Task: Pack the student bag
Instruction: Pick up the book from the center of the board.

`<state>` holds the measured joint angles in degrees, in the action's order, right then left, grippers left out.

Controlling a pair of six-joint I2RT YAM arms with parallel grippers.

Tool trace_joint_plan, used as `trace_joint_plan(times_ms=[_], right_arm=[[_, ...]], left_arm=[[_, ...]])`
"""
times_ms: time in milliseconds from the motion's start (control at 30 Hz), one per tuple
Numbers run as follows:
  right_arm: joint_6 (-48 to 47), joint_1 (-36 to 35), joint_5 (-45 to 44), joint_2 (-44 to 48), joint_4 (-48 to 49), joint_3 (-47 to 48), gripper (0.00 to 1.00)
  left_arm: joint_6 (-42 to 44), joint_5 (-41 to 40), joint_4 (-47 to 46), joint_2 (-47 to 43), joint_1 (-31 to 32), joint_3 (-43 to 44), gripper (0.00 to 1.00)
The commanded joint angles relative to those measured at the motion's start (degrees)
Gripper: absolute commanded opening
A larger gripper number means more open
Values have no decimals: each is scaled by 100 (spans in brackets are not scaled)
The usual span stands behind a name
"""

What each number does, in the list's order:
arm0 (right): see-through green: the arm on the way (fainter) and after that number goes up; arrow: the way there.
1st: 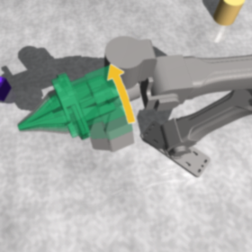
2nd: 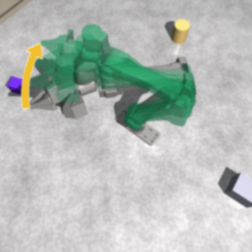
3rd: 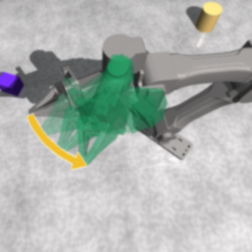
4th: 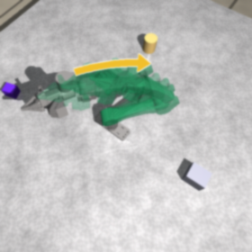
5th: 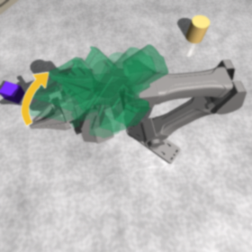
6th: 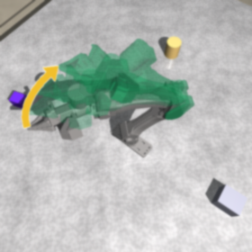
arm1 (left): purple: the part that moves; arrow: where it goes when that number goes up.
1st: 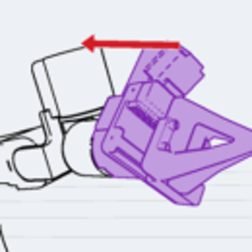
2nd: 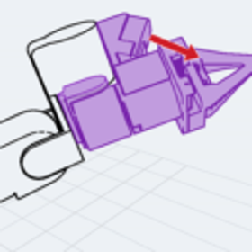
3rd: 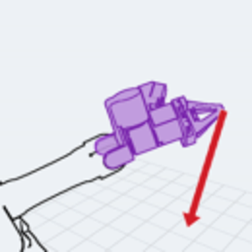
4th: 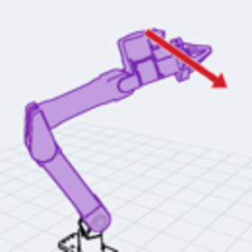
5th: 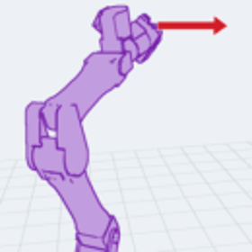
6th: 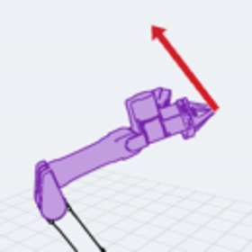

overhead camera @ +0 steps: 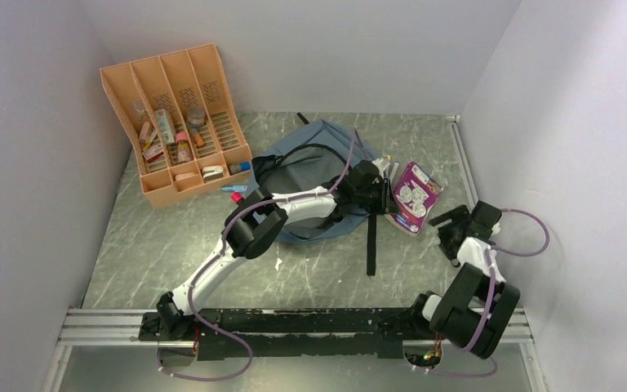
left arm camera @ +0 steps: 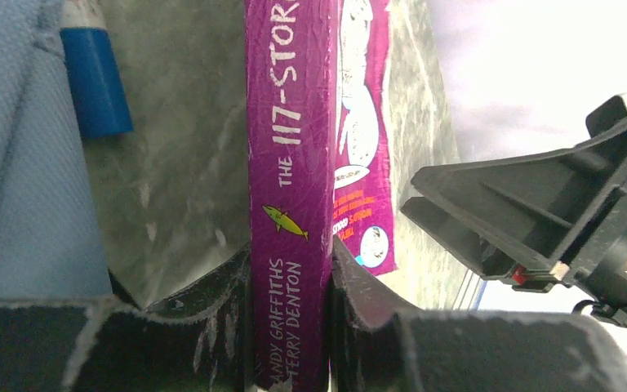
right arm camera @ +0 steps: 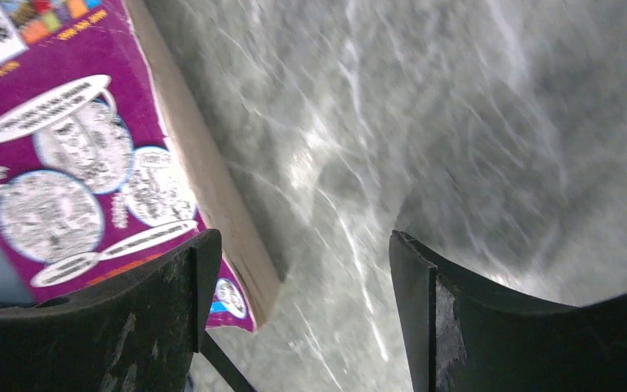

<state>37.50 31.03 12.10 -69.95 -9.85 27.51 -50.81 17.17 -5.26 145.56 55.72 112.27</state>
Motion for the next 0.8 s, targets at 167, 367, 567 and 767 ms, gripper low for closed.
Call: trace_joint_plan(times_ms=[167,367,567,767], right_arm=[[-183,-656,-229,1095,-782,-21,78],[-329,-1153,-74,1121,-1107,1022,78],[-631,-1575,703,998,-1096,1792,78],[-842,-1930,1641,726,-771,2676,76]], left_arm=[[2131,-484,92,-2177,-123,-946,5],[2542,-399,436,-3043,-433,-1247,5],[3274,-613,1044,-4136,-671,-1650,5],[4235,-1882,2013,-5561,-868,-2411,5]])
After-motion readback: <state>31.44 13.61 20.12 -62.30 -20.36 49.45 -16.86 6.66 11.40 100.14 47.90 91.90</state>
